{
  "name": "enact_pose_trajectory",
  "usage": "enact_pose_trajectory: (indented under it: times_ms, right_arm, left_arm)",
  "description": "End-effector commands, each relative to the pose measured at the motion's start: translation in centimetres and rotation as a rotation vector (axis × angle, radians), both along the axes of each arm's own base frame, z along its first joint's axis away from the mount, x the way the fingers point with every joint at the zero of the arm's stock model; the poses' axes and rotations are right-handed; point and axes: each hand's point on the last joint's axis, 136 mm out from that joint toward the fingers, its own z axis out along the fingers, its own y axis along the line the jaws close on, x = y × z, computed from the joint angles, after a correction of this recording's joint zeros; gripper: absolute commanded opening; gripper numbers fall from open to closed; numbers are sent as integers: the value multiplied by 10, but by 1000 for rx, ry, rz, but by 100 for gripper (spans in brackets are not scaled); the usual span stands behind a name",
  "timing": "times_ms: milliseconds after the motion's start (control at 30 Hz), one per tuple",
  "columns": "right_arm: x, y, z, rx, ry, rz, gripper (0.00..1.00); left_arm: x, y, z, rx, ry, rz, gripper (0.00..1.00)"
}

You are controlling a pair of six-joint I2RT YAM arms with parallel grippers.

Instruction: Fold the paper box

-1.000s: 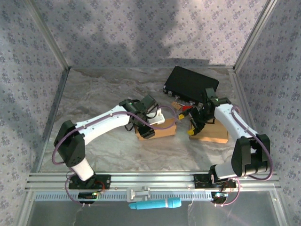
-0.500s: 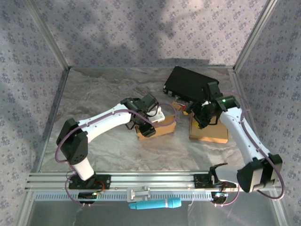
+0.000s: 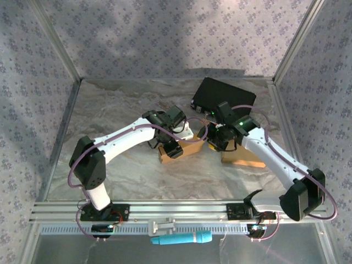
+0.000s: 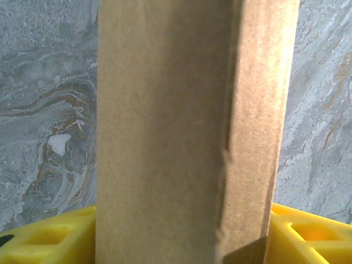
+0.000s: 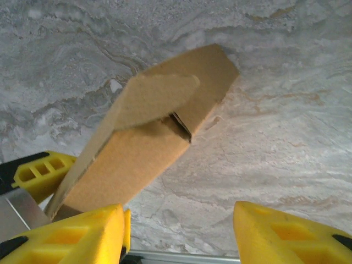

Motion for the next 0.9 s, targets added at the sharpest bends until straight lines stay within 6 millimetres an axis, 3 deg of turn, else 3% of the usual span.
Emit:
enact_pose_trajectory:
  times_ms: [0, 300, 400, 867]
  right_arm:
    - [8, 9, -7, 1, -7, -18, 56]
    - [15, 11, -27, -51, 23, -26, 57]
    - [13, 7, -37, -80, 48, -28, 55]
    - [0, 1, -61, -148, 191, -21, 46]
  left_arm:
    - [1, 0, 5, -9, 26, 10, 65]
    - [4, -3, 11, -72, 68, 43, 67]
    - [4, -3, 11, -74, 73, 46, 71]
    - [9, 2, 15, -66, 42, 56, 72]
